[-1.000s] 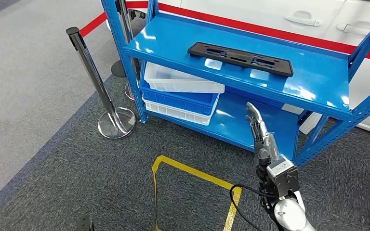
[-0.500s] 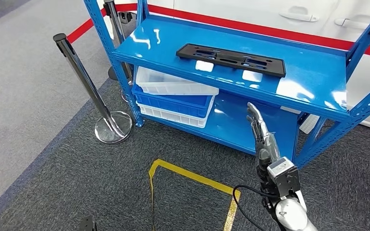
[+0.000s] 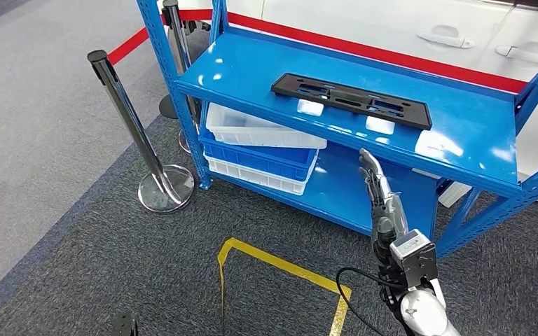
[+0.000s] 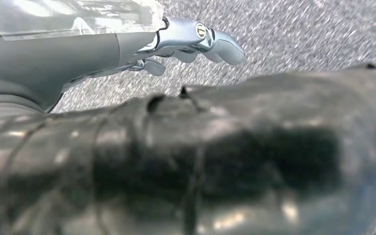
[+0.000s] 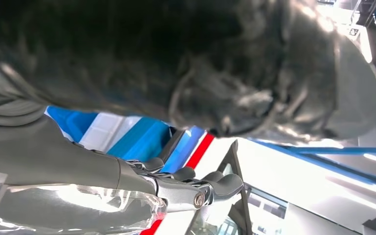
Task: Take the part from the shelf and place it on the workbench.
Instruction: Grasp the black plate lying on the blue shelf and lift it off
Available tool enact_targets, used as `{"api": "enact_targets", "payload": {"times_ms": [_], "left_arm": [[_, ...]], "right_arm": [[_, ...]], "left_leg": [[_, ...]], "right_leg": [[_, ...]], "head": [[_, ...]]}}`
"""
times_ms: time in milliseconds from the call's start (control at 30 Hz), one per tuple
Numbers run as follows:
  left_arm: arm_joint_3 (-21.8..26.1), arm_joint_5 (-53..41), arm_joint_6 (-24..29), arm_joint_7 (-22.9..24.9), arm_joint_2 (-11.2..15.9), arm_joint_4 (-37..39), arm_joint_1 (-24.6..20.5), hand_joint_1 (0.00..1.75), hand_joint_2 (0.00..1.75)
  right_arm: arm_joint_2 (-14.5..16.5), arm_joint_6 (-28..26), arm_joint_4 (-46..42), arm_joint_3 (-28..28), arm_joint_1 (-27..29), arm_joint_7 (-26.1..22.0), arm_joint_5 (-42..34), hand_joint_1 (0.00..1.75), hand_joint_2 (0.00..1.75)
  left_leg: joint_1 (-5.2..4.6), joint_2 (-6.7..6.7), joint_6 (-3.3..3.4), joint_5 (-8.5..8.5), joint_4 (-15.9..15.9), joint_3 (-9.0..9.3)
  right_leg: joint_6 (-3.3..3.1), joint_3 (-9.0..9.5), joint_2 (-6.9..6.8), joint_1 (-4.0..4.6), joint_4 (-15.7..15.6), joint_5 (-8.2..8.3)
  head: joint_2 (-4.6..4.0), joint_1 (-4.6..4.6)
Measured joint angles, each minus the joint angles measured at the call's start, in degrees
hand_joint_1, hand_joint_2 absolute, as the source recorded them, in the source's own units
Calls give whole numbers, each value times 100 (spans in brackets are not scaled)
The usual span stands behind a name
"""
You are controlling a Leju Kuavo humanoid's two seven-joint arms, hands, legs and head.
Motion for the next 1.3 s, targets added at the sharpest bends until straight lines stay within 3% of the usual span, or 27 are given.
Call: {"api": "enact_targets", "payload": {"times_ms": [67, 100, 167, 300, 367, 433, 467, 500, 567, 633, 733, 833, 867, 933, 967, 1000, 1033, 1100, 1133, 1200, 1300], "left_arm": [[-2, 5, -27, 5, -6, 0, 13, 0, 0], [-3, 5, -37, 8, -7, 0, 6, 0, 0], [-4, 7, -46, 8, -6, 0, -7, 0, 0], [-6, 9, -47, 8, -3, 0, -10, 0, 0], [-7, 8, -45, 7, -5, 0, -17, 0, 0], [-8, 8, -41, 11, -8, 0, -12, 0, 0], [-8, 10, -38, 14, -8, 0, -3, 0, 0], [-8, 11, -35, 18, -8, 0, 5, 0, 0], [-8, 11, -32, 22, -6, 0, 11, 0, 0], [-8, 10, -31, 23, -1, 0, 5, 0, 0], [-9, 13, -30, 24, 1, 0, -6, 0, 0], [-11, 19, -26, 25, -6, 0, 8, 0, 0], [-13, 19, -26, 25, -8, 0, 5, 0, 0], [-16, 19, -26, 25, -6, 0, -11, 0, 0], [-18, 19, -26, 25, -5, 0, -12, 0, 0], [-19, 19, -26, 26, -6, 0, -5, 0, 0], [-20, 20, -27, 27, -8, 0, 5, 0, 0], [-21, 21, -28, 30, -17, 1, 21, 0, 0], [-22, 20, -28, 30, -20, 2, 15, 0, 0], [-23, 20, -27, 31, -20, 5, -5, 0, 0], [-24, 21, -26, 31, -10, 7, -19, 0, 0]], "right_arm": [[0, 1, 2, 0, -5, -1, 0, 0, 0], [0, 2, 2, 0, -8, -1, 0, 0, 0], [0, 3, -2, 0, -9, 2, 0, 0, 0], [-1, 14, -10, 0, -9, -1, 2, 0, 0], [-2, 28, -11, 0, -16, -2, 2, 0, 0], [-2, 45, -10, 0, -13, -2, 2, 0, 0], [-2, 50, -9, 0, -7, -2, 2, 0, 0], [-2, 54, -9, 0, -2, -1, 2, 0, 0], [-2, 55, -9, 0, 0, 1, 2, 0, 0], [-2, 55, -9, 0, -1, 4, 2, 0, 0], [-2, 55, -9, 0, 2, 11, 2, 0, 0], [-4, 53, -19, 0, -10, 14, 2, 0, 0], [-6, 52, -21, 0, -15, 15, 2, 0, 0], [-11, 51, -19, 0, -3, 19, 1, 0, 0], [-14, 50, -17, 0, 13, 21, 1, 0, 0], [-16, 48, -16, 0, 28, 23, 0, 0, 0], [-16, 46, -15, 0, 34, 25, 0, 0, 0], [-17, 42, -13, 0, 33, 26, 0, 0, 0], [-17, 39, -14, 1, 30, 28, 0, 0, 0], [-19, 33, -18, 2, 30, 36, 0, 0, 0], [-20, 22, -28, 2, 34, 39, 1, 0, 0]], "left_leg": [[19, -7, -50, -116, 85, 47], [12, -13, -87, -181, 154, 46], [-10, -23, -158, -258, 233, 15], [-2, -15, -261, -385, 359, -6], [21, -9, -323, -614, 898, -282], [40, -7, -359, -816, 1636, -744], [42, -7, -361, -796, 1833, -907], [42, -7, -349, -663, 1817, -970], [30, -9, -280, -156, 1181, -795], [-11, -8, -186, 136, 534, -523], [-62, -4, -98, 74, 273, -375], [-7, 5, -54, 82, 52, -184], [8, 10, -33, 79, -8, -109], [-2, 11, 9, 26, -38, -18], [-3, 7, 17, -12, -33, 22], [-1, 2, 14, -58, -23, 69], [5, -4, 2, -112, -5, 124], [14, -13, -49, -251, 60, 217], [7, -18, -88, -327, 115, 235], [-13, -24, -159, -423, 173, 217], [-11, -12, -232, -504, 204, 230]], "right_leg": [[24, 193, -4, -23, -602, 446], [20, 311, -4, -25, -907, 569], [-39, 407, 3, -14, -1142, 572], [-185, 460, 17, -26, -1178, 501], [-241, 518, 6, -34, -1189, 461], [-266, 560, 3, -23, -1189, 414], [-268, 588, 8, -17, -1189, 389], [-269, 626, 16, -11, -1189, 361], [-259, 730, 29, 4, -1195, 293], [-227, 817, 36, 19, -1224, 238], [-138, 860, 40, 7, -1298, 217], [-53, 839, 2, 17, -1167, 119], [-37, 711, -9, 18, -917, 18], [-13, 266, -8, 17, -189, -205], [-1, 54, -8, 15, 91, -231], [12, -75, -9, 11, 188, -139], [25, -95, -10, 3, 63, 72], [38, 104, -15, -18, -586, 573], [27, 235, -13, -22, -904, 689], [-43, 354, -4, -11, -1148, 652], [-162, 392, 19, -16, -1193, 570]], "head": [[-1, 1], [-1, 5], [-1, -1], [-1, -34], [-1, -59], [-1, -72], [-1, -73], [-1, -74], [-1, -74], [-1, -69], [-1, -75], [-1, -62], [-1, -55], [-1, -45], [-1, -43], [-1, -40], [-1, -40], [0, -39], [0, -34], [0, -34], [0, -45]]}}
